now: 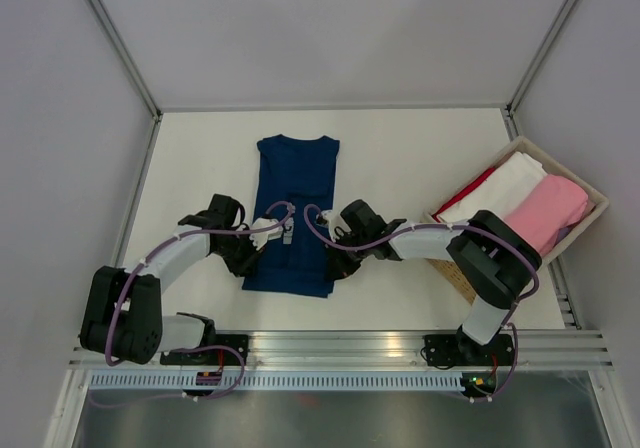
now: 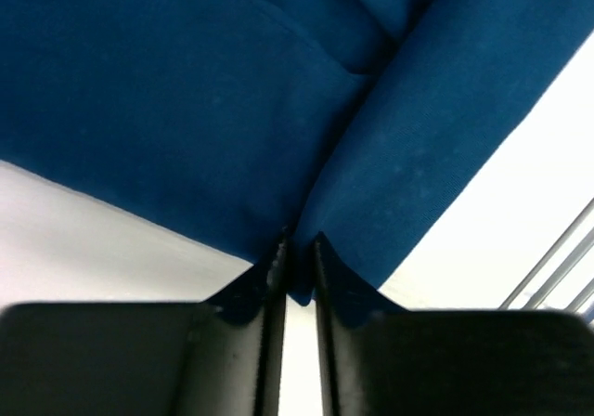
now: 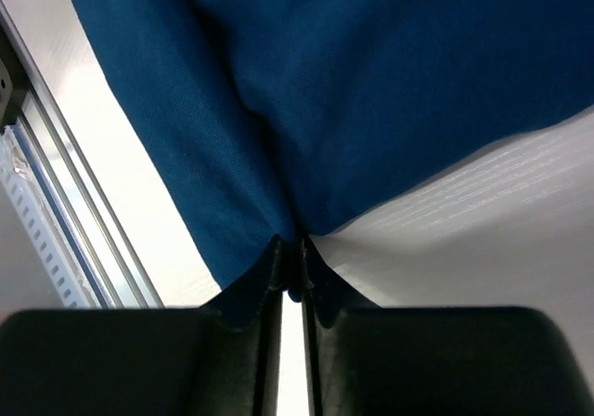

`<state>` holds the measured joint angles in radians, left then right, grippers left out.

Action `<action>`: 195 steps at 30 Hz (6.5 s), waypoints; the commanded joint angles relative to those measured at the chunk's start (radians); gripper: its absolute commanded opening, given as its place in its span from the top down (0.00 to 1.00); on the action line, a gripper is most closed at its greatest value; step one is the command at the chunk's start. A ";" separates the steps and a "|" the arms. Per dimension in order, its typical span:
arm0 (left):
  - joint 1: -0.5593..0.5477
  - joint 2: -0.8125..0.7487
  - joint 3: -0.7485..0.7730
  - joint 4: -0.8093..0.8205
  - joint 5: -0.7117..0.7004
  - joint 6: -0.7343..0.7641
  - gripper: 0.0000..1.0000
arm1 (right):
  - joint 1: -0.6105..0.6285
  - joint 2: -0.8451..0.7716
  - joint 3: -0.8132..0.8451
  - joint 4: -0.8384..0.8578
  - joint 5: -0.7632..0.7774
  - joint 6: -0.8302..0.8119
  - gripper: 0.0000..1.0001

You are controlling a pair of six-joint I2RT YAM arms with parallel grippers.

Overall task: Roll the t-shirts
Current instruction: Roll the tshirt

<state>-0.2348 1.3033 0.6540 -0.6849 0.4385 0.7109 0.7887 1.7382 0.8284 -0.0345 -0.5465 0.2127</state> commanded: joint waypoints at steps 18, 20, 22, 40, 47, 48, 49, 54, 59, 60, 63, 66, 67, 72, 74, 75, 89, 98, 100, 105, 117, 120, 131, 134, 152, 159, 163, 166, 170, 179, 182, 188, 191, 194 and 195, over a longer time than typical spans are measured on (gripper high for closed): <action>0.009 0.007 0.010 0.061 -0.037 -0.096 0.97 | 0.424 -0.387 -0.193 0.120 0.647 -0.355 0.50; 0.009 0.005 0.009 0.062 -0.037 -0.096 0.95 | 0.484 -0.349 -0.204 0.136 0.718 -0.403 0.48; 0.009 0.008 0.007 0.065 -0.038 -0.091 0.93 | 0.513 -0.306 -0.157 0.125 0.753 -0.441 0.46; 0.017 -0.010 0.041 0.070 -0.092 -0.125 0.77 | 0.584 -0.022 -0.038 0.038 0.913 -0.466 0.94; 0.042 -0.127 0.107 0.071 -0.162 -0.172 0.59 | 0.535 -0.083 -0.041 -0.002 0.739 -0.385 1.00; 0.040 -0.145 0.107 0.071 -0.164 -0.160 0.55 | 0.505 -0.113 -0.052 0.002 0.699 -0.365 1.00; 0.040 -0.157 0.107 0.068 -0.168 -0.162 0.55 | 0.489 -0.126 -0.060 0.010 0.622 -0.355 0.99; -0.012 -0.188 0.078 0.002 -0.120 -0.091 0.52 | 0.379 -0.170 -0.098 0.061 0.426 -0.303 1.00; -0.072 -0.226 0.059 -0.096 -0.023 0.056 0.45 | 0.288 -0.183 -0.123 0.093 0.292 -0.274 1.00; -0.086 -0.226 0.033 -0.099 -0.024 0.097 0.44 | 0.268 -0.184 -0.124 0.094 0.261 -0.274 1.00; -0.165 -0.222 -0.016 -0.097 -0.062 0.148 0.44 | 0.230 -0.186 -0.126 0.108 0.199 -0.262 1.00; -0.198 -0.223 -0.043 -0.071 -0.095 0.174 0.42 | 0.199 -0.189 -0.132 0.131 0.151 -0.243 1.00; -0.199 -0.223 -0.048 -0.058 -0.102 0.182 0.42 | 0.195 -0.186 -0.132 0.136 0.146 -0.243 1.00; -0.213 -0.223 -0.096 -0.042 -0.116 0.219 0.41 | 0.173 -0.181 -0.120 0.131 0.109 -0.239 1.00; -0.216 -0.220 -0.131 0.007 -0.156 0.219 0.41 | 0.164 -0.181 -0.114 0.127 0.099 -0.237 1.00; -0.216 -0.220 -0.143 0.027 -0.174 0.219 0.41 | 0.164 -0.180 -0.109 0.125 0.094 -0.237 1.00; -0.215 -0.266 -0.142 -0.022 -0.201 0.160 0.98 | 0.150 -0.212 -0.092 0.038 0.077 -0.179 1.00; -0.210 -0.240 0.022 -0.390 -0.009 0.286 0.98 | 0.150 -0.235 -0.104 -0.056 -0.194 -0.117 1.00; -0.190 -0.207 0.039 -0.400 0.012 0.323 0.98 | 0.135 -0.201 -0.068 -0.080 -0.207 -0.137 1.00; -0.115 -0.116 0.081 -0.401 0.052 0.389 0.92 | 0.061 -0.128 -0.005 -0.053 -0.270 -0.151 1.00; -0.034 -0.045 0.130 -0.312 0.088 0.323 0.51 | -0.052 0.020 0.037 0.076 -0.291 -0.075 1.00; -0.034 -0.033 0.090 -0.244 0.048 0.282 0.52 | -0.055 0.030 0.041 0.058 -0.277 -0.088 1.00; 0.034 0.088 0.147 -0.114 0.022 0.164 0.98 | -0.071 0.047 0.046 0.025 -0.178 -0.102 0.80; 0.034 0.120 0.154 -0.113 0.071 0.142 0.98 | -0.074 0.015 0.040 0.025 -0.153 -0.092 0.67; 0.034 0.082 0.111 -0.077 0.037 0.067 0.97 | 0.006 -0.059 -0.126 0.344 -0.033 0.161 0.43; 0.035 0.079 0.116 -0.033 -0.001 0.018 0.90 | 0.003 -0.008 -0.115 0.380 -0.035 0.188 0.94; 0.051 0.085 0.107 0.037 -0.098 -0.050 0.82 | -0.026 0.000 -0.133 0.374 0.008 0.208 1.00; 0.055 0.068 0.107 0.074 -0.139 -0.086 0.74 | -0.045 0.024 -0.127 0.372 -0.004 0.214 1.00; 0.055 -0.021 0.110 0.108 -0.213 -0.148 0.66 | -0.043 0.037 -0.117 0.366 0.002 0.212 1.00; -0.248 -0.274 0.005 0.061 -0.458 -0.056 0.57 | -0.048 0.052 -0.081 0.311 0.043 0.235 1.00; -0.380 -0.375 -0.089 0.053 -0.472 0.005 0.52 | -0.054 0.063 -0.071 0.306 0.037 0.249 1.00; -0.420 -0.395 -0.194 0.080 -0.478 0.125 0.46 | -0.069 0.070 -0.069 0.324 0.005 0.254 0.99; -0.420 -0.388 -0.244 0.172 -0.521 0.160 0.45 | -0.069 0.072 -0.066 0.314 -0.006 0.237 0.99; -0.420 -0.372 -0.289 0.254 -0.537 0.176 0.44 | -0.069 0.077 -0.063 0.311 -0.026 0.218 0.99; -0.420 -0.365 -0.315 0.286 -0.541 0.183 0.44 | -0.071 0.077 -0.063 0.308 -0.026 0.217 0.99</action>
<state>-0.6502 0.9234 0.3855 -0.5316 -0.0582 0.8288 0.7258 1.7908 0.7452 0.2916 -0.5781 0.4652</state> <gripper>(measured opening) 0.552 0.012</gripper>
